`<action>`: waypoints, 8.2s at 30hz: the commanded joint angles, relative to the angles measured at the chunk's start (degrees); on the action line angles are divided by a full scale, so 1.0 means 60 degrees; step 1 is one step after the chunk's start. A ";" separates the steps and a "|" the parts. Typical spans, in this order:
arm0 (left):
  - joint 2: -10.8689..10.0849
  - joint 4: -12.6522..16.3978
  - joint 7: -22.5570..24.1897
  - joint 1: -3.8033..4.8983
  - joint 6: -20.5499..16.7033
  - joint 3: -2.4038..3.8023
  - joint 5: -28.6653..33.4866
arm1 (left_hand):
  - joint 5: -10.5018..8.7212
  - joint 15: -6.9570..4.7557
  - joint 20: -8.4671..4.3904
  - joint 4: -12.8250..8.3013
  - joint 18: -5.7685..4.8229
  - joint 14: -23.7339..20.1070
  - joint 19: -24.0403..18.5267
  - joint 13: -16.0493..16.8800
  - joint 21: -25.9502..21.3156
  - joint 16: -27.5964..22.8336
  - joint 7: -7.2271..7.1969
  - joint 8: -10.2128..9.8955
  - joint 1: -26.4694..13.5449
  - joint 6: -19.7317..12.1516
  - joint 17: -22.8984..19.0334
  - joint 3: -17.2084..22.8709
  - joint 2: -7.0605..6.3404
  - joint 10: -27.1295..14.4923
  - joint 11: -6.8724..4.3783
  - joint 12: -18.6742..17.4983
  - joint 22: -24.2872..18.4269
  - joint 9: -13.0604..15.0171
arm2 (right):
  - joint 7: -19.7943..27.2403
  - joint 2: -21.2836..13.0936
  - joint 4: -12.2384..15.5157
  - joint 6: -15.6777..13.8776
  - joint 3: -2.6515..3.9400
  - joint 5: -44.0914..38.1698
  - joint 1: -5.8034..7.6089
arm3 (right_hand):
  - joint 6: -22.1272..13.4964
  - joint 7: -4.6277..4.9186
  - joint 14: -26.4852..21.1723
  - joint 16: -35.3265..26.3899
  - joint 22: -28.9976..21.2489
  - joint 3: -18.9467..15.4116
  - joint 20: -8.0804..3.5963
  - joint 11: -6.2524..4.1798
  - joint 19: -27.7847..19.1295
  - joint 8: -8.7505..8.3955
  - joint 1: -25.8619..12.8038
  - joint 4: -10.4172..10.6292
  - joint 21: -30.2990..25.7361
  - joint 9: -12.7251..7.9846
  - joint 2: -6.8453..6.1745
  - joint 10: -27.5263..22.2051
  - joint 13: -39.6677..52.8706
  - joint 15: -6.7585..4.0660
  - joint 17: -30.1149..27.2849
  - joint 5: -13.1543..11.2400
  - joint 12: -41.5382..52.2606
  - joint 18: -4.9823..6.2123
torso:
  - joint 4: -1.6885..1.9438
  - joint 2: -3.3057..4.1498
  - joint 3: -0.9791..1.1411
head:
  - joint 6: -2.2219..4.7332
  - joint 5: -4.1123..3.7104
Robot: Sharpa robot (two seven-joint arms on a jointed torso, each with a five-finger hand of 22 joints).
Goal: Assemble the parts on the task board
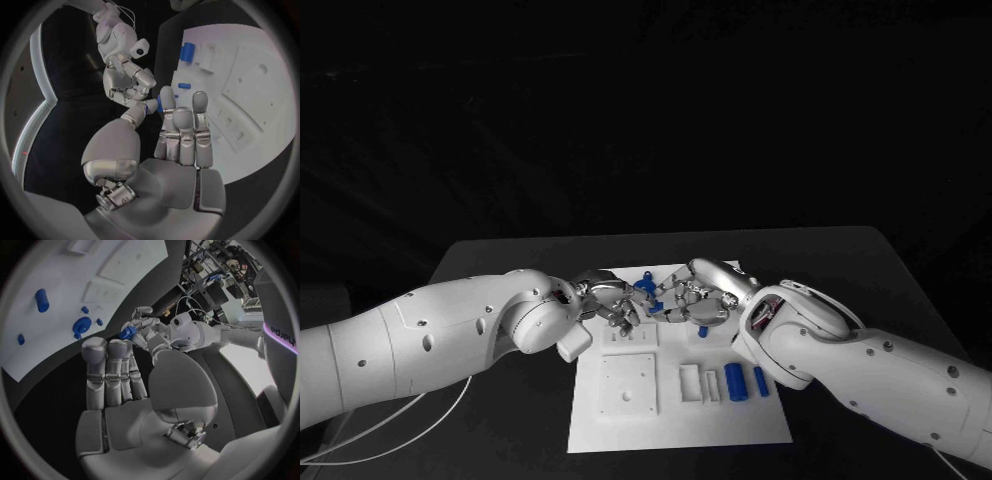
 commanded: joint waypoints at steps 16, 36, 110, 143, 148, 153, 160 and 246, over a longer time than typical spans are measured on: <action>0.0014 -0.0229 -0.0810 0.0006 -0.0034 -0.0002 -0.1866 | 0.0047 -0.0134 -0.0024 -0.0533 -0.0001 0.0197 -0.0004 -0.0013 0.0060 -0.0042 -0.1102 -0.0089 0.0075 0.1506 0.0051 0.0657 -0.0007 0.0416 -0.0077 0.0112 0.0187 0.0041 | -0.0358 -0.0312 -0.0292 -0.0602 0.0165 0.0175 -0.0003 | -0.0105 0.0035 -0.0005 0.0076 0.0759 0.0108 0.0042 -0.0021 0.0126 -0.0038 0.0219 0.0155 -0.0200 -0.0012 -0.0058 -0.0067 -0.0307 -0.0015 -0.0151 0.0449 0.0162 0.0192 | -0.0017 -0.0026 0.0024 | -0.0007 0.0084; 0.0872 -0.0992 -0.3353 0.0012 -0.0840 -0.0475 -0.4418 | -0.0017 -0.0151 -0.0042 -0.0535 0.0008 0.0407 0.0059 -0.0123 0.0206 -0.0160 -0.1127 -0.0179 0.0031 0.1641 0.0063 0.0830 -0.0088 0.0435 -0.0094 0.0297 0.0178 0.0072 | -0.0466 -0.0311 -0.2175 -0.0747 0.0933 0.1174 0.0740 | 0.0006 0.0013 -0.0002 0.0081 0.0776 0.0221 0.0035 -0.0042 0.0132 -0.0038 0.0175 0.0138 -0.0171 -0.0012 -0.0050 -0.0036 -0.0355 -0.0024 -0.0169 0.0531 0.0185 0.0177 | -0.0178 -0.0439 0.0132 | -0.0356 0.0321; 0.2129 -0.2429 -0.3600 -0.0471 -0.0754 -0.0915 -0.5392 | -0.1238 -0.0139 -0.0022 -0.0431 -0.0096 0.0570 0.0318 -0.0181 -0.0212 -0.0202 -0.1192 -0.0210 0.0133 0.1819 0.0214 0.0472 0.0096 0.0446 -0.0099 0.0606 0.0161 0.0007 | -0.0604 0.0149 -0.3076 -0.0707 0.0945 0.1292 0.1411 | 0.0110 -0.0008 -0.0006 0.0095 0.0781 0.0610 0.0024 -0.0064 0.0121 -0.0040 0.0032 0.0111 -0.0133 -0.0013 -0.0130 -0.0028 -0.0433 -0.0035 -0.0197 0.0665 0.0210 0.0166 | -0.0178 -0.0614 0.0140 | -0.0782 0.0397; 0.2140 -0.2422 -0.3680 -0.0471 -0.0526 -0.0914 -0.5251 | -0.1416 -0.0139 -0.0016 -0.0384 -0.0114 0.0623 0.0364 -0.0146 -0.0270 -0.0189 -0.1231 -0.0150 0.0006 0.1898 0.0291 0.0443 0.0189 0.0452 -0.0113 0.0730 0.0156 -0.0018 | -0.0625 0.0207 -0.3123 -0.0626 0.0944 0.1292 0.1411 | 0.0132 -0.0012 -0.0004 0.0097 0.0787 0.0633 0.0021 -0.0067 0.0124 -0.0042 0.0018 0.0110 -0.0097 -0.0013 -0.0134 -0.0028 -0.0438 -0.0038 -0.0198 0.0666 0.0218 0.0160 | -0.0192 -0.0602 0.0151 | -0.0777 0.0416; 0.2167 -0.2435 -0.3656 -0.0471 -0.0554 -0.0914 -0.5227 | -0.1512 -0.0146 -0.0020 -0.0365 -0.0123 0.0657 0.0395 -0.0118 -0.0288 -0.0172 -0.1251 -0.0124 -0.0007 0.1936 0.0315 0.0412 0.0209 0.0454 -0.0127 0.0804 0.0152 -0.0013 | -0.0629 0.0235 -0.3145 -0.0593 0.0944 0.1292 0.1411 | 0.0132 -0.0012 -0.0004 0.0097 0.0787 0.0633 0.0021 -0.0067 0.0124 -0.0042 0.0018 0.0110 -0.0097 -0.0013 -0.0134 -0.0028 -0.0438 -0.0038 -0.0198 0.0666 0.0218 0.0160 | -0.0193 -0.0607 0.0156 | -0.0769 0.0409; 0.2188 -0.2451 -0.3645 -0.0471 -0.0561 -0.0913 -0.5195 | -0.1636 -0.0150 -0.0024 -0.0324 -0.0135 0.0701 0.0429 -0.0090 -0.0312 -0.0134 -0.1270 -0.0105 -0.0006 0.1971 0.0415 0.0369 0.0248 0.0455 -0.0136 0.0879 0.0150 -0.0007 | -0.0634 0.0249 -0.3154 -0.0569 0.0944 0.1292 0.1411 | 0.0132 -0.0012 -0.0004 0.0097 0.0787 0.0633 0.0021 -0.0067 0.0124 -0.0042 0.0018 0.0110 -0.0097 -0.0013 -0.0134 -0.0028 -0.0438 -0.0038 -0.0198 0.0666 0.0218 0.0160 | -0.0183 -0.0602 0.0152 | -0.0765 0.0396; 0.2215 -0.2487 -0.3668 -0.0469 -0.0477 -0.0911 -0.5129 | -0.1657 -0.0158 -0.0032 -0.0317 -0.0138 0.0722 0.0455 -0.0077 -0.0322 -0.0118 -0.1274 -0.0099 0.0002 0.1984 0.0468 0.0375 0.0279 0.0454 -0.0142 0.0915 0.0155 -0.0004 | -0.0659 0.0327 -0.3176 -0.0547 0.0942 0.0922 0.1411 | 0.0131 -0.0009 -0.0005 0.0099 0.0786 0.0680 0.0019 -0.0068 0.0122 -0.0044 0.0044 0.0082 -0.0099 -0.0014 -0.0118 -0.0028 -0.0441 -0.0040 -0.0197 0.0647 0.0219 0.0160 | -0.0196 -0.0598 0.0159 | -0.0745 0.0365; 0.2626 -0.3223 -0.3578 -0.0466 0.1334 -0.0900 -0.5492 | -0.2307 -0.0155 -0.0016 -0.0132 -0.0144 0.0926 0.0528 -0.0060 -0.0403 0.0265 -0.1361 0.0000 0.0280 0.2184 0.1753 0.0244 0.0444 0.0457 -0.0191 0.1408 0.0178 0.0373 | -0.0667 0.0440 -0.3336 -0.0361 0.0929 0.0855 0.1401 | 0.0154 -0.0012 -0.0014 0.0096 0.0786 0.0802 0.0017 -0.0071 0.0109 -0.0042 -0.0032 0.0008 -0.0089 -0.0014 -0.0111 -0.0036 -0.0448 -0.0041 -0.0200 0.0663 0.0217 0.0156 | -0.0184 -0.0598 0.0145 | -0.0865 0.0336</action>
